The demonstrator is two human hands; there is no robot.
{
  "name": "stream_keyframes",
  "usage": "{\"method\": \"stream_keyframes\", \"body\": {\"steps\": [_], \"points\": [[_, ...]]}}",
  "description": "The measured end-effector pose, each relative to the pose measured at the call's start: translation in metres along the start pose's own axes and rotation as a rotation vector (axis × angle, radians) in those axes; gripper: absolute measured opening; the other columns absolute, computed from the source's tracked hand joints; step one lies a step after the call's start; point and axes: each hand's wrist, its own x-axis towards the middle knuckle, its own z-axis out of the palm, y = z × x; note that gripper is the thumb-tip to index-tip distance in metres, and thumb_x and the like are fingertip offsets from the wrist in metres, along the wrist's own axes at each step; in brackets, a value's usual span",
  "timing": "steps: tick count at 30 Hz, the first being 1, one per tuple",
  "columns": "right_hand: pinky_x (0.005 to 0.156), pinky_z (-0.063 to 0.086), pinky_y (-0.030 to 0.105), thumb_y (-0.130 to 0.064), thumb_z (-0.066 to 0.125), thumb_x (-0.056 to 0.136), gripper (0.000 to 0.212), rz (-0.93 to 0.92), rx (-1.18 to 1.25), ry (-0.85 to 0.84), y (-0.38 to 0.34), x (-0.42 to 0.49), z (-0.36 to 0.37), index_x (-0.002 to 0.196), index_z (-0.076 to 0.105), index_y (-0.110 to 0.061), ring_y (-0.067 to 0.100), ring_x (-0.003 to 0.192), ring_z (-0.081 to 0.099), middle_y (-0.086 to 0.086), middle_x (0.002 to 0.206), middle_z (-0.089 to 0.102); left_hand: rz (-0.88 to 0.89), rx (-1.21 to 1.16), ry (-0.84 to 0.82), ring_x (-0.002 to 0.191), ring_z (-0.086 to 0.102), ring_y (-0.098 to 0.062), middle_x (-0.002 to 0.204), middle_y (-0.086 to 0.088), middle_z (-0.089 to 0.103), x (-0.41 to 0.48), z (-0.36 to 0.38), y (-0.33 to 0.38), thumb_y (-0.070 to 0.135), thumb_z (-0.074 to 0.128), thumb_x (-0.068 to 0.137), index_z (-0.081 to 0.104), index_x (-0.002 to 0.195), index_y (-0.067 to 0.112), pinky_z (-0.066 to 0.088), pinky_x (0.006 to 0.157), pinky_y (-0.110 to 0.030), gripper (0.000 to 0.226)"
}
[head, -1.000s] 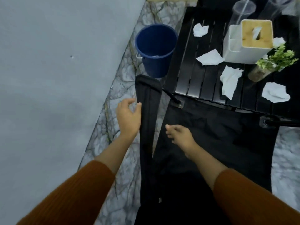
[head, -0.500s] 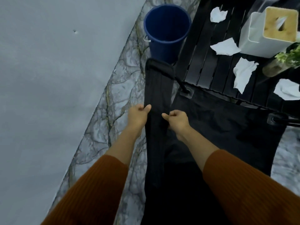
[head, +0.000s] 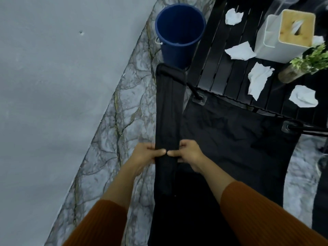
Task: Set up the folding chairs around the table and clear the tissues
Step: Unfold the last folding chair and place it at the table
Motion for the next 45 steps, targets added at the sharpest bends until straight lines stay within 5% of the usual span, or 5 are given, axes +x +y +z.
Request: {"method": "stream_keyframes", "body": {"steps": [5,12,26,34,45], "points": [[0.065,0.060,0.039,-0.007,0.081,0.071,0.029,-0.050,-0.227,0.099,0.022,-0.013,0.007,0.073,0.052,-0.009,0.021,0.068,0.062,0.010,0.074,0.059,-0.009,0.137,0.153,0.069,0.072,-0.024,0.072,-0.012,0.071,-0.016,0.008,-0.017,0.001,0.083,0.069,0.065,0.066,0.004,0.062,0.063,-0.036,0.018],[0.083,0.046,0.026,-0.031,0.073,0.081,0.044,-0.136,-0.590,0.058,0.017,-0.078,-0.044,0.118,0.059,-0.011,0.019,0.101,0.059,0.006,0.111,0.062,0.275,0.599,0.274,0.135,0.043,-0.030,0.147,-0.015,0.043,-0.073,0.022,0.021,0.027,0.075,0.082,0.040,0.142,0.004,0.037,0.108,-0.037,0.073],[0.071,0.052,0.037,-0.051,0.057,0.089,0.033,-0.209,-0.768,0.484,0.088,-0.358,-0.196,0.081,0.060,-0.019,0.022,0.077,0.060,0.004,0.081,0.063,0.706,0.803,0.090,0.065,0.063,-0.028,0.070,-0.021,0.065,-0.278,0.043,0.008,0.038,0.058,0.093,0.071,0.079,-0.002,0.044,0.063,-0.028,0.044],[0.056,0.039,0.033,-0.054,0.031,0.096,0.057,-0.298,-0.824,0.635,0.167,-0.414,-0.193,0.059,0.041,-0.013,0.023,0.058,0.049,0.009,0.063,0.051,0.775,0.876,0.094,0.146,0.026,-0.017,0.142,-0.003,0.053,-0.294,0.036,-0.026,0.037,0.053,0.095,0.072,0.112,0.014,0.029,0.112,-0.033,0.034],[0.099,0.040,0.039,-0.048,0.037,0.097,0.041,-0.403,-0.830,0.783,0.168,-0.406,-0.171,0.102,0.068,-0.021,0.021,0.106,0.054,-0.002,0.103,0.065,0.780,0.832,0.136,0.149,0.019,-0.021,0.153,-0.007,0.039,-0.313,0.040,-0.024,0.035,0.048,0.098,0.058,0.131,0.015,0.023,0.118,-0.038,0.040]]}}
